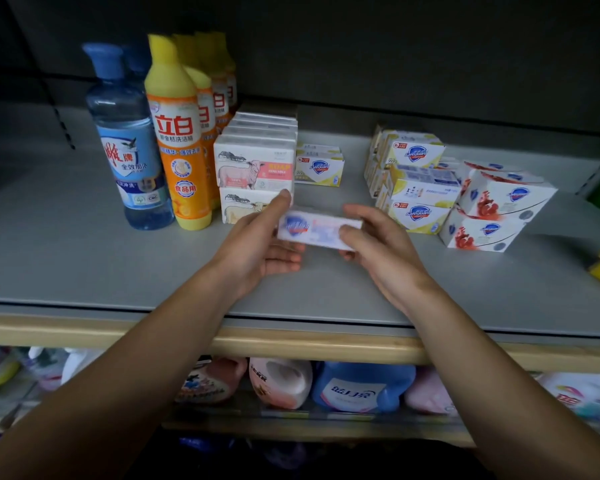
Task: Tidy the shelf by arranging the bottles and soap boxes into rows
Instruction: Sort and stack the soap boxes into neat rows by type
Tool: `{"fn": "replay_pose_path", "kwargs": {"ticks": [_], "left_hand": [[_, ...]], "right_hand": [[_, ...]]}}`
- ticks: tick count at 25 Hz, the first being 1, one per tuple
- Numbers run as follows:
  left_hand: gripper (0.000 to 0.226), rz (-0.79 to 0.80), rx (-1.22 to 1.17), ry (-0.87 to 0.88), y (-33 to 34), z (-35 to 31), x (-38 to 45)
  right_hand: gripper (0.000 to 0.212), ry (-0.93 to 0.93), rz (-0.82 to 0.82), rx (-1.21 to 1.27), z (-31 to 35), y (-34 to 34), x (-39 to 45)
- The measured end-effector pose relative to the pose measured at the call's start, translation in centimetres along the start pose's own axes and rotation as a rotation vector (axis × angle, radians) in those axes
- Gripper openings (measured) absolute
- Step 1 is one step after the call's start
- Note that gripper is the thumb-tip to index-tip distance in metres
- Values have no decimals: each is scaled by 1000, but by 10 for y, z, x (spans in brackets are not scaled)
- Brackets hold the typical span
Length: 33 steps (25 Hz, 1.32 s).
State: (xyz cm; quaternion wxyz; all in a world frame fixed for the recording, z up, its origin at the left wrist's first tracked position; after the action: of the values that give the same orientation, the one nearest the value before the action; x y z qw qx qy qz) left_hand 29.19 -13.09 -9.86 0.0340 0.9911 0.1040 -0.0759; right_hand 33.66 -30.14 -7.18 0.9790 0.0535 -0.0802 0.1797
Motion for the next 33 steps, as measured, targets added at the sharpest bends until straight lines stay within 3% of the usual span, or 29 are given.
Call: {"fn": "replay_pose_path", "kwargs": {"ticks": [2,3,5,8,10,12,14,16,19,22,24,27,30,33], "left_hand": [[39,-21,-96,12,-3,0,0],[28,-39,-154,26,-6,0,0],[11,-48,-252,70,-10,-3,0],[12,-25,-326,115,-12,-8,0],[37,80,-427,85,-2,-9,0],[55,232,-548,54,10,-14,-4],[55,360,-621,25,17,-17,-8],[55,407,-619,18,19,-16,-10],[49,348,-606,55,16,-17,-8],[44,252,-476,130,8,-18,-6],[34,216,-320,217,10,-18,-7],[19,64,44,364,10,-28,-13],[31,-70,441,431,3,-49,-14],[46,-430,883,683,-18,-100,-22]], "right_hand": [[53,-167,102,-107,16,11,-5],[60,-207,112,-115,21,16,-7],[59,-238,27,-34,23,21,-8],[50,-271,-33,72,28,32,-8],[54,-455,15,-126,44,44,-18],[53,-789,121,-521,61,72,-42],[46,-1028,181,-805,59,99,-63],[41,-1101,152,-894,58,107,-70],[43,-1044,87,-782,64,88,-66],[51,-756,-79,-518,68,40,-42],[56,-592,-101,-493,63,22,-29],[46,-520,-15,-685,57,18,-18],[40,-463,-48,-722,54,6,-5],[39,-417,-133,-795,49,-7,16]]}}
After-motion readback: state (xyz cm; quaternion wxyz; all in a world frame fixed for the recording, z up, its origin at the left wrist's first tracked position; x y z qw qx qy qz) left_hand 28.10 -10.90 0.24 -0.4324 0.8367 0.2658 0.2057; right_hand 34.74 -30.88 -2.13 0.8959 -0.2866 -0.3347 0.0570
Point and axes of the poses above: each hand's wrist, its own x-axis towards the middle knuckle, its own y-axis out of the palm, z = x × y, the point moved 9 cm from there along x, towards the middle knuckle, and after that the axes turned 10 degrees about x, right-handed, at the moved point
